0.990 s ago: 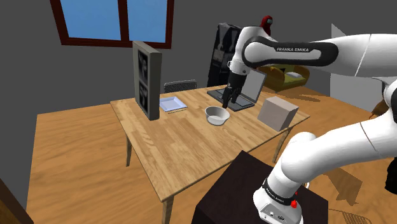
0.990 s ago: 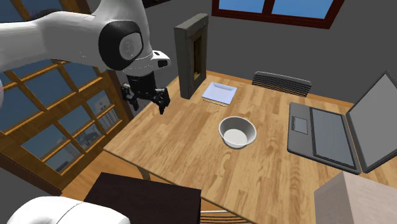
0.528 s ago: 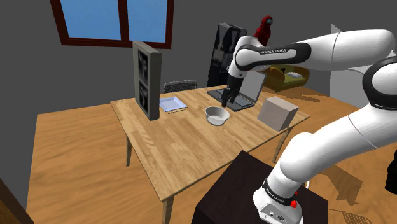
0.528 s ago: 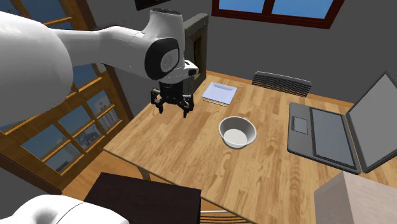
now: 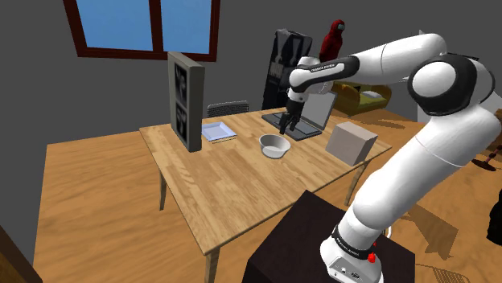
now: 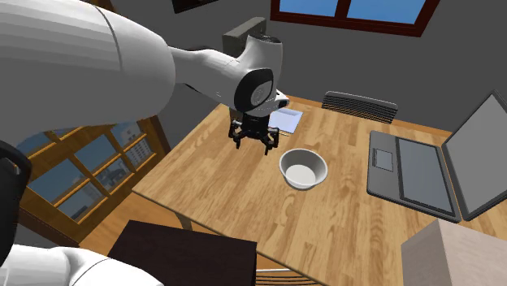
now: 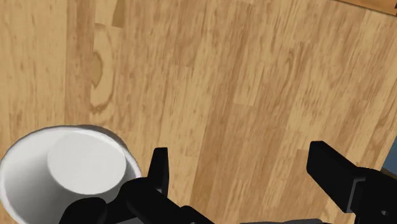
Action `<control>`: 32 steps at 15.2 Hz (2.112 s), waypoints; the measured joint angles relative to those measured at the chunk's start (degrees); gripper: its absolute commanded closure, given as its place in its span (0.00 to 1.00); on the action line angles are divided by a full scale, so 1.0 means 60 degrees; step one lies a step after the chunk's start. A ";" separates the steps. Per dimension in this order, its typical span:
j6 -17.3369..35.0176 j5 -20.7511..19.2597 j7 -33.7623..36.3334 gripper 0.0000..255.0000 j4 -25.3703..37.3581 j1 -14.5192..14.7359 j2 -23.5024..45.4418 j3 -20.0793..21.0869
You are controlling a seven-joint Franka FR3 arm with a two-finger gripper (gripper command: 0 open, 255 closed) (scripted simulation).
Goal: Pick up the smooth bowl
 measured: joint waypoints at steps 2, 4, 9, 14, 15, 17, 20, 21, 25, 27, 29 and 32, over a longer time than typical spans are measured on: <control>0.0127 0.0283 -0.0448 0.00 0.0557 -0.0076 0.0781 -0.0275; 0.0310 0.0564 -0.0823 0.00 0.0900 -0.0167 0.1405 -0.0473; 0.0453 0.1532 -0.1912 0.00 0.2320 -0.0597 0.3337 -0.0837; 0.0227 0.2497 -0.2860 0.00 0.4086 -0.1365 0.5283 -0.0902; 0.0116 0.2649 -0.2983 0.00 0.4487 -0.1528 0.5642 -0.0886; 0.0039 0.2944 -0.3217 0.00 0.5124 -0.1854 0.6327 -0.0832; -0.0315 0.3379 -0.3509 0.00 0.6588 -0.2493 0.7619 -0.0692; -0.0479 0.3481 -0.3555 0.00 0.7083 -0.2696 0.7998 -0.0651; -0.1191 0.3845 -0.3601 0.00 0.9422 -0.3567 0.9734 -0.0421; -0.1583 0.3953 -0.3532 0.00 1.0621 -0.3971 1.0545 -0.0317; -0.1669 0.4005 -0.3512 0.00 1.1094 -0.4126 1.0936 -0.0256; -0.1500 0.4060 -0.3542 0.00 1.1181 -0.4174 1.1194 -0.0205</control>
